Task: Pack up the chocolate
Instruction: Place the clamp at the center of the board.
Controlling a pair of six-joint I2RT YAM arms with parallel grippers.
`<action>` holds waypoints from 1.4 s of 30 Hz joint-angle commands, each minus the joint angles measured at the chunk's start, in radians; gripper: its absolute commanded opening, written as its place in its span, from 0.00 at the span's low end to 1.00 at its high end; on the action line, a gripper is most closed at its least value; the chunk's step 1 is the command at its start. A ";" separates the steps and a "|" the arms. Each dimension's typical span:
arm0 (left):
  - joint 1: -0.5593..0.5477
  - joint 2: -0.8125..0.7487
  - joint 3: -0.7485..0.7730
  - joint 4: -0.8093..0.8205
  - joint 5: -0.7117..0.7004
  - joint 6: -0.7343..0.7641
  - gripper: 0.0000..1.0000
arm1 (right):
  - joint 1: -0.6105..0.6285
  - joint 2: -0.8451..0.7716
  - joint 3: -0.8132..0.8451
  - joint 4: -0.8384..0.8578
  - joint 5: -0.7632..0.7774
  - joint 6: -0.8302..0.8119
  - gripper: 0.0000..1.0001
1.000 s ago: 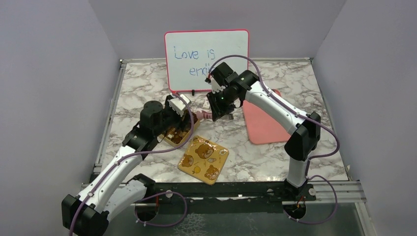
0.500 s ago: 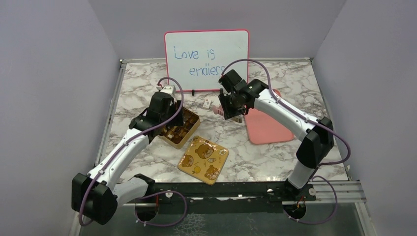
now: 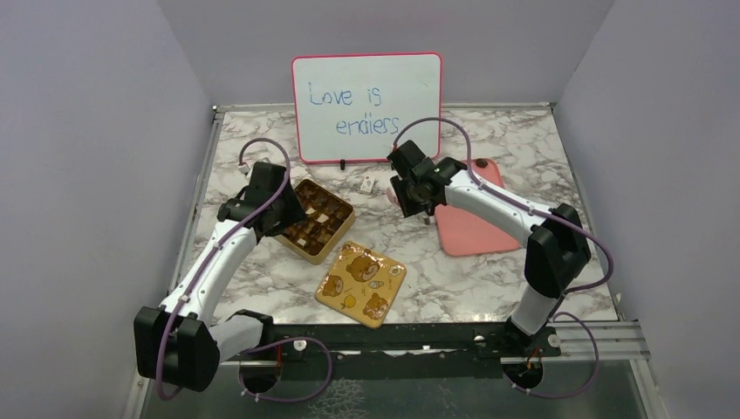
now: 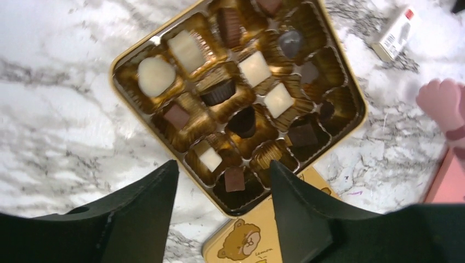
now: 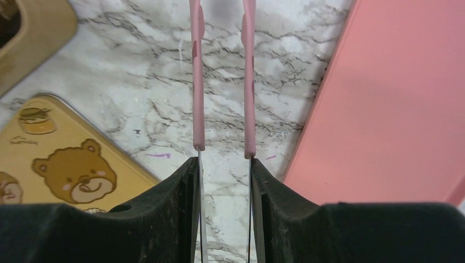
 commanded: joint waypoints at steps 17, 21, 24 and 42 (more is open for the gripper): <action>0.083 0.013 -0.108 -0.153 0.222 -0.167 0.70 | -0.010 0.135 -0.202 0.255 0.008 0.025 0.71; 0.084 -0.030 -0.131 -0.186 0.278 -0.198 0.61 | -0.009 0.076 -0.065 0.106 -0.081 -0.018 0.95; 0.084 -0.082 -0.186 -0.185 0.304 -0.243 0.57 | -0.008 0.031 -0.020 0.029 -0.149 0.008 1.00; 0.082 -0.251 -0.544 0.099 0.470 -0.377 0.63 | 0.030 -0.157 -0.371 0.225 -0.378 0.451 0.92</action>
